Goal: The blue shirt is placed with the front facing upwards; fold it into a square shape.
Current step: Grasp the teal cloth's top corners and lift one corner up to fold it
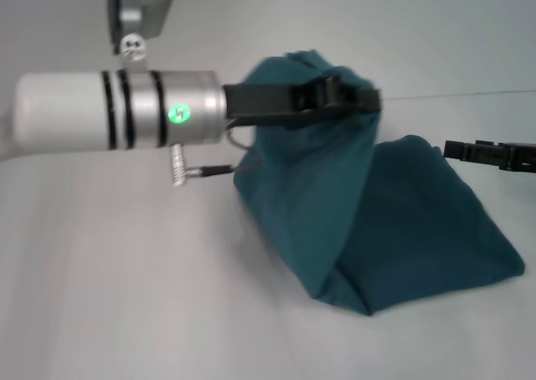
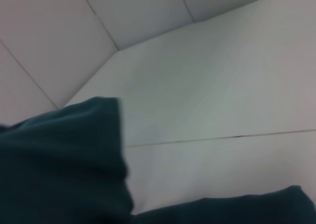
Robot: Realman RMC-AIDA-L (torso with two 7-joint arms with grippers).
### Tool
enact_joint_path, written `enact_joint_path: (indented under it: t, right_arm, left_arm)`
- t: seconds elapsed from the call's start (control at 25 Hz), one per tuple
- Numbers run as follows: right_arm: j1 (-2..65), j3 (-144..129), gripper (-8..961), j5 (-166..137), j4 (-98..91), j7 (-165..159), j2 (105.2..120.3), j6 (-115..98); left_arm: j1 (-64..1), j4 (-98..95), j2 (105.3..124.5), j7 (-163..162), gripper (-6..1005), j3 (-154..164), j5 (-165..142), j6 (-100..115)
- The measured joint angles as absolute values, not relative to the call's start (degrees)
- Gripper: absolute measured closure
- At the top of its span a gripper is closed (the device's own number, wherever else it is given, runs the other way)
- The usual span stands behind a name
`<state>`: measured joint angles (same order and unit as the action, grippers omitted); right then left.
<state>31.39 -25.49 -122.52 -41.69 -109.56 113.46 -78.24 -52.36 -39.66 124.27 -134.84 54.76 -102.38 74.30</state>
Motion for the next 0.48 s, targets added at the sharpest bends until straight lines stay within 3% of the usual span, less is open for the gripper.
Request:
enact_joint_path:
  t: [0.16,0.36,0.44,0.48]
  right_arm:
    - [31.69,-26.06,60,-122.24,-40.34,-106.91,114.2,-77.98]
    - [32.2,-26.13,61,-122.16,-37.31,-100.97,116.21,-77.68]
    - [32.34,-26.16,62,-122.15,-35.33,-96.07,117.91,-76.98]
    - [32.34,-26.16,62,-122.15,-35.33,-96.07,117.91,-76.98]
  left_arm:
    - [-53.71,-39.61,124.36,-134.82,984,58.56,-98.84,71.65]
    - [-54.04,-39.61,124.32,-134.82,984,59.3,-97.85,70.29]
    - [-53.96,-39.73,124.29,-134.81,985,59.16,-97.78,70.07]
    - [-53.96,-39.73,124.29,-134.81,985,59.16,-97.78,70.07]
